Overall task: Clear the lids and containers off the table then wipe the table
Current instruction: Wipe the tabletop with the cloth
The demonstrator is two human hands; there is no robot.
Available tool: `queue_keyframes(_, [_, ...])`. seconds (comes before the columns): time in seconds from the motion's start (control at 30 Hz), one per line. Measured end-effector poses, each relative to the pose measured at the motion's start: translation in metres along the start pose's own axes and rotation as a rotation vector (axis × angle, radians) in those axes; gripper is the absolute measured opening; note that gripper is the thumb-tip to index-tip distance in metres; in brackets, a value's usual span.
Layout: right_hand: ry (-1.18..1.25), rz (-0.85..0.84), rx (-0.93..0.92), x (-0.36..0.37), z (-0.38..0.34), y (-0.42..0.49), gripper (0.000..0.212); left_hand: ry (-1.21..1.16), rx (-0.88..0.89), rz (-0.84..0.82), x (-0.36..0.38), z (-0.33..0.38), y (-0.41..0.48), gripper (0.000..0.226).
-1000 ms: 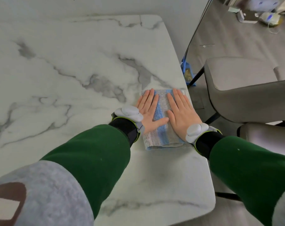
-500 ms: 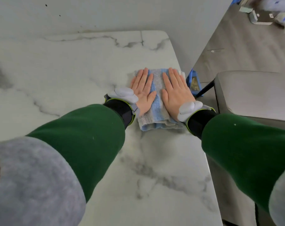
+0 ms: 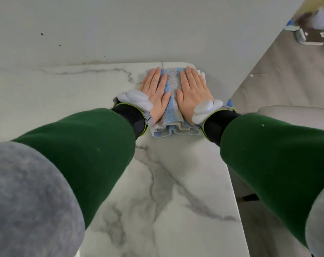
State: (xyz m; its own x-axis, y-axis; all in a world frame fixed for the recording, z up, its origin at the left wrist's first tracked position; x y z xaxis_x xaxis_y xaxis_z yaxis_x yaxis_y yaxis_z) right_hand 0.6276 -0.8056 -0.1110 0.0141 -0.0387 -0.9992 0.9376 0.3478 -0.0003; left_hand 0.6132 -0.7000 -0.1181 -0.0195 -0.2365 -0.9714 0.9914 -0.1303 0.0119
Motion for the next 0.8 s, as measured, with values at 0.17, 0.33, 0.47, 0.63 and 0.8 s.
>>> queue_keyframes(0.17, [-0.018,0.014,0.014,0.001,0.0,0.033,0.055,0.039,-0.034,0.07,-0.001,-0.015,0.026,0.056])
queue_keyframes(0.33, [-0.003,0.03,0.05,0.001,-0.001,0.049,0.054,-0.007,-0.036,0.067,-0.002,-0.022,0.043,0.056])
queue_keyframes(0.47, [-0.02,0.018,0.09,0.0,-0.007,0.052,0.053,-0.034,-0.008,0.057,-0.004,-0.028,0.045,0.056])
queue_keyframes(0.63, [-0.042,0.005,0.067,-0.005,-0.063,0.063,0.054,-0.021,-0.006,0.05,-0.014,-0.082,0.032,0.056])
queue_keyframes(0.8, [-0.046,0.001,0.025,-0.009,-0.13,0.071,0.055,-0.002,-0.022,0.077,-0.029,-0.142,0.005,0.055])
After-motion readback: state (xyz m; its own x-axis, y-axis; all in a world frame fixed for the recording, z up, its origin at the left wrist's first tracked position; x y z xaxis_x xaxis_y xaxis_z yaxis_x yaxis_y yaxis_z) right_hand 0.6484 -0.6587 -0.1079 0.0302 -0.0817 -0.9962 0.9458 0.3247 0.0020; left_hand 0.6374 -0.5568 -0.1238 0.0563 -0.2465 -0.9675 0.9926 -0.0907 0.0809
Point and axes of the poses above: each hand's wrist, its own y-axis towards the middle knuckle, its own x-axis out of the palm, z = x × y, the point moved 8 cm from there along y, towards the middle knuckle, and after that the axes turned 11 degrees about -y, right-handed, at the moved point
